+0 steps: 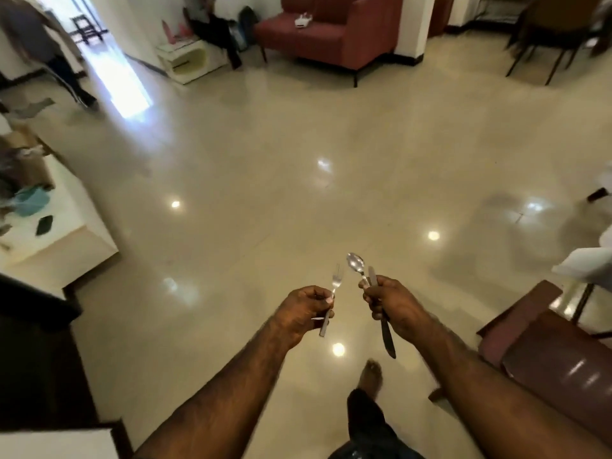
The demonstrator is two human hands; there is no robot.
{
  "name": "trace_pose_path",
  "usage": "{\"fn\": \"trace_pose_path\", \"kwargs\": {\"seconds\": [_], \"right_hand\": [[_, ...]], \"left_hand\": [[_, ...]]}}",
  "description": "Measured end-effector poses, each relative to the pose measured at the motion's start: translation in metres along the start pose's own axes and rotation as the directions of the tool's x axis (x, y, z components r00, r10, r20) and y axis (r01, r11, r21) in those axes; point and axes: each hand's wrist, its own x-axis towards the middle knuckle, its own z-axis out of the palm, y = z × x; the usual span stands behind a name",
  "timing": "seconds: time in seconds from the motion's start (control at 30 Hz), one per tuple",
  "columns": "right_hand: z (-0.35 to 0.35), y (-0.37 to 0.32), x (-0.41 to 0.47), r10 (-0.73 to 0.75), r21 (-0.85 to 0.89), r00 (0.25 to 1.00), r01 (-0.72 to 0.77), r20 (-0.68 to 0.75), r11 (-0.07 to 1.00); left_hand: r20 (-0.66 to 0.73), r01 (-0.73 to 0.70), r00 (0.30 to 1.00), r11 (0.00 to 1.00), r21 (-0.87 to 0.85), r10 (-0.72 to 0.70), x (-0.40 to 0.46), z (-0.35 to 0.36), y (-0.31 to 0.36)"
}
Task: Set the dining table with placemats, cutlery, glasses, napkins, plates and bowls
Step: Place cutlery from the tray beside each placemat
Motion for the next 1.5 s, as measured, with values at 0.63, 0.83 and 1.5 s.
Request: {"fn": "trace_pose_path", "kwargs": {"seconds": [0.63,0.83,1.5], "right_hand": [[-0.244,-0.188,0.27,-0.035,0.199,0.94,0.108,-0.339,0.974],[-0.33,-0.204,0.308,0.006,0.209,0.834,0.131,-0.551,0.969],[-0.679,-0.244,0.27,0.098,0.329,0.602,0.286,-0.792,0.9]], "left_hand": [[0.412,-0.093,0.909,0.935,0.343,-0.061,0.405,0.17,0.266],[0.453,-0.036,0.875,0.912,0.409,-0.169,0.524,0.262,0.329],[0.725,-0.267,0.618,0.786,0.557,-0.304,0.66,0.721,0.385]]}}
